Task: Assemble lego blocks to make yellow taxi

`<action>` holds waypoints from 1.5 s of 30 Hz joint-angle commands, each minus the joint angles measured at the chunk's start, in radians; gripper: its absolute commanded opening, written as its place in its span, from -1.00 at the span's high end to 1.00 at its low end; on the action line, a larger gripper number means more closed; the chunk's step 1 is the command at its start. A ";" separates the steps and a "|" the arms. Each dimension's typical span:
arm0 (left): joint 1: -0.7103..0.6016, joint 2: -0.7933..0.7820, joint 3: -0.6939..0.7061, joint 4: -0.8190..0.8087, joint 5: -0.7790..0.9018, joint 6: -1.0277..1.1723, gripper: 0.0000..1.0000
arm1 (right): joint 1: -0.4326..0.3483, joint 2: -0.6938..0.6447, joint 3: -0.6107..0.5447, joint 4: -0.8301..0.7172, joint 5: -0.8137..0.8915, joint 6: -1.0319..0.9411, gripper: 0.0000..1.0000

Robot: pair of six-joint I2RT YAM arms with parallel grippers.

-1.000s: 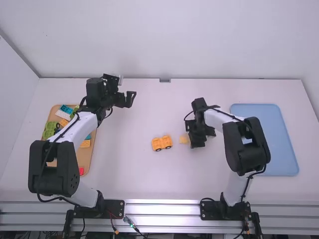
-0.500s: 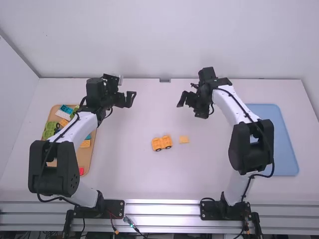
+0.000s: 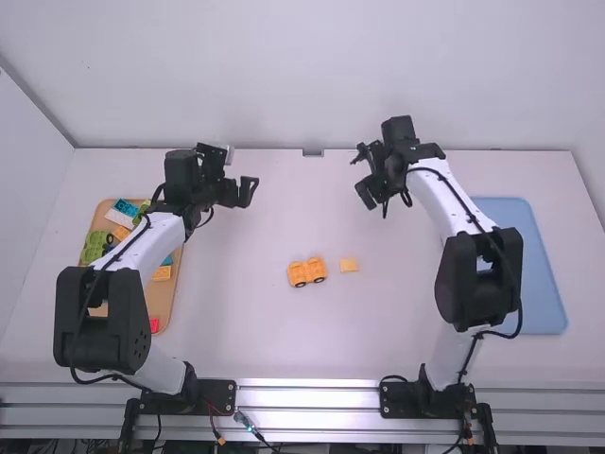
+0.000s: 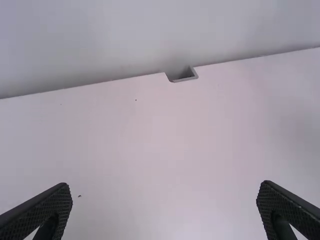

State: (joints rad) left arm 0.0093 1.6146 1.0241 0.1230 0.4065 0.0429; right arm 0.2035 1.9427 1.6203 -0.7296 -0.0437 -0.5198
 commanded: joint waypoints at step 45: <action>-0.167 0.093 -0.319 0.247 0.618 0.656 -0.98 | -0.138 0.061 -0.634 0.434 -0.884 -0.943 -0.93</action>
State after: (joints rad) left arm -0.1555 1.6695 0.7219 0.3592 0.9680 0.7181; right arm 0.0689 1.9598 1.0100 -0.3004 -0.9070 -1.4837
